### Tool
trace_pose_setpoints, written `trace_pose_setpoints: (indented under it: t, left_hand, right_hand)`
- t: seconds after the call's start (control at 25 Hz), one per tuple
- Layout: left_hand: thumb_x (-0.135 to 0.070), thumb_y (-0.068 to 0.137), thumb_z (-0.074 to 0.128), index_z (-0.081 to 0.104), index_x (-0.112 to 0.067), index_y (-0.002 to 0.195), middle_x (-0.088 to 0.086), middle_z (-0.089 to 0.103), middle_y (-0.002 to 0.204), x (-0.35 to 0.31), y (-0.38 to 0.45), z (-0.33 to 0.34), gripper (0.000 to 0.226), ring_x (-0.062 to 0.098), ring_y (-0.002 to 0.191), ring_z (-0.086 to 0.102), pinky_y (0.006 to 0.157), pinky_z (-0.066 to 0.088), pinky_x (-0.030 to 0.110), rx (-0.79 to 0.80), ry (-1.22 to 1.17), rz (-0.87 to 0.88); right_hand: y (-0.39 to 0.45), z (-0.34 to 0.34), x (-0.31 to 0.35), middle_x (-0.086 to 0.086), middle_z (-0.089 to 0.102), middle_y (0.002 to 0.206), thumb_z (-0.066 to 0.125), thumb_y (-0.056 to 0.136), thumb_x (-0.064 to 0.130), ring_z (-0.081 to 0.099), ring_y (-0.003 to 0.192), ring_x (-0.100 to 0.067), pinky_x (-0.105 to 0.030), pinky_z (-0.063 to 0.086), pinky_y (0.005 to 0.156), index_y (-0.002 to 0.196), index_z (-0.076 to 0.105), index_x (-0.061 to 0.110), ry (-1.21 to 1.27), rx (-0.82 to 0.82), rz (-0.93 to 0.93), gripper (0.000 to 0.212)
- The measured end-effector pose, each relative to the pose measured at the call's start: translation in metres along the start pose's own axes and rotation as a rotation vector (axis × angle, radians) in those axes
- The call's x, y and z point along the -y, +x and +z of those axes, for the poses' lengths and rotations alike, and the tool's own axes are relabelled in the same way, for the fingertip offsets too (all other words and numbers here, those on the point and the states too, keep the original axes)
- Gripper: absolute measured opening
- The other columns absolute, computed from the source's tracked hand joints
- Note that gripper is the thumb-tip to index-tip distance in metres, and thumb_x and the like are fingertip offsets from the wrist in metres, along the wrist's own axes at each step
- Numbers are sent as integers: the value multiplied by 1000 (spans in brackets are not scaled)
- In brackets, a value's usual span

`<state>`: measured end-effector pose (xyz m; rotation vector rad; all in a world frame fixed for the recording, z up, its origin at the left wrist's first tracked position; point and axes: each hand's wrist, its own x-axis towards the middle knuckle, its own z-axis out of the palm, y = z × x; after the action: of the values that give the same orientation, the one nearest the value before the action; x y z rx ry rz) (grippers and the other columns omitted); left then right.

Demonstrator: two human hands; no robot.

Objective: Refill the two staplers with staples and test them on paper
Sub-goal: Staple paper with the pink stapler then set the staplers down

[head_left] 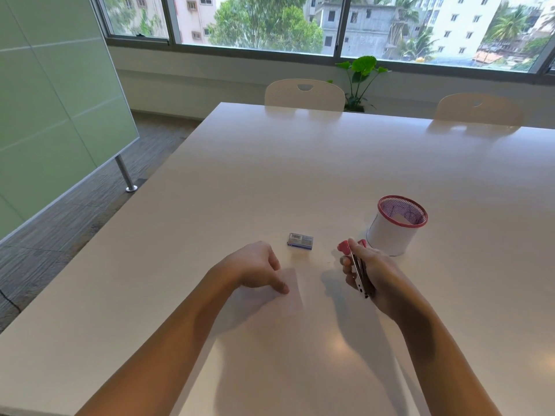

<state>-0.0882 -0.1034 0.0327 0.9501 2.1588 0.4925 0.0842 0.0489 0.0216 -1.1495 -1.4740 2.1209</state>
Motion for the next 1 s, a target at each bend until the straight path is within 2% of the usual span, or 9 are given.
trace_pose_setpoints:
  t: [0.12, 0.24, 0.36, 0.48, 0.56, 0.68, 0.76, 0.92, 1.0]
  left_hand:
    - [-28, 78, 81, 72, -6, 85, 1, 66, 74, -7, -4, -3, 24, 18, 69, 60, 62, 43, 25, -28, -331, 92]
    - [-27, 83, 78, 72, -11, 102, 5, 73, 90, -22, -10, -2, 25, 20, 75, 68, 59, 53, 26, -25, -655, 86]
    - [-20, 87, 73, 70, -7, 111, 12, 74, 101, -32, -10, 2, 27, 23, 83, 70, 68, 58, 32, 11, -887, 74]
    - [-20, 89, 71, 69, -8, 114, 13, 72, 110, -36, -10, 5, 28, 25, 90, 68, 74, 59, 35, 33, -974, 43]
    - [-22, 89, 70, 68, -11, 113, 12, 71, 110, -39, -10, 5, 26, 26, 90, 68, 70, 59, 33, 56, -991, 33]
    - [-16, 93, 65, 66, -12, 110, 10, 72, 102, -40, -12, 4, 18, 24, 86, 70, 68, 62, 33, 110, -999, 40]
    - [-10, 97, 58, 59, -5, 119, 15, 70, 106, -40, -12, 2, 23, 30, 94, 69, 78, 61, 39, 139, -1021, 15]
    - [-13, 102, 35, 49, -3, 116, 25, 63, 123, -39, -17, -2, 22, 45, 111, 63, 87, 55, 56, 306, -1147, -51]
    - [-21, 101, 29, 45, 1, 129, 28, 63, 124, -37, -15, -2, 39, 46, 108, 63, 86, 55, 54, 376, -1205, -54]
  right_hand:
    - [-3, 6, -3, -1, 57, 72, 58, 93, 51, 48, 57, -11, -21, 40, 50, 104, 64, 8, -60, 16, -29, 45]
    - [-6, 12, -11, -1, 60, 85, 69, 68, 71, 50, 69, -15, -29, 37, 60, 100, 70, 17, -202, 20, -113, 63]
    - [-9, 16, -17, 3, 66, 85, 86, 58, 60, 51, 78, -16, -31, 37, 63, 106, 69, 26, -199, 106, -231, 61]
    - [-10, 19, -17, -6, 68, 87, 90, 61, 38, 51, 80, -23, -28, 39, 59, 109, 68, 22, -129, 133, -324, 56]
    - [-11, 19, -16, -15, 70, 90, 90, 64, 32, 56, 80, -33, -39, 48, 66, 105, 69, 24, -103, 118, -372, 47]
    - [-12, 17, -14, -15, 72, 99, 84, 72, 23, 68, 98, -40, -59, 54, 91, 103, 68, 22, -70, 79, -404, 36]
    - [-13, 17, -14, -8, 74, 96, 79, 79, 16, 72, 95, -30, -52, 58, 88, 103, 66, 20, -76, 66, -437, 28]
    - [-16, 16, -14, 6, 72, 80, 78, 82, 12, 70, 78, -13, -21, 55, 64, 92, 66, 20, -195, 15, -641, 17]
    - [-16, 13, -13, 9, 72, 80, 79, 82, 9, 68, 74, -10, -20, 53, 61, 85, 68, 26, -332, 1, -809, 20]
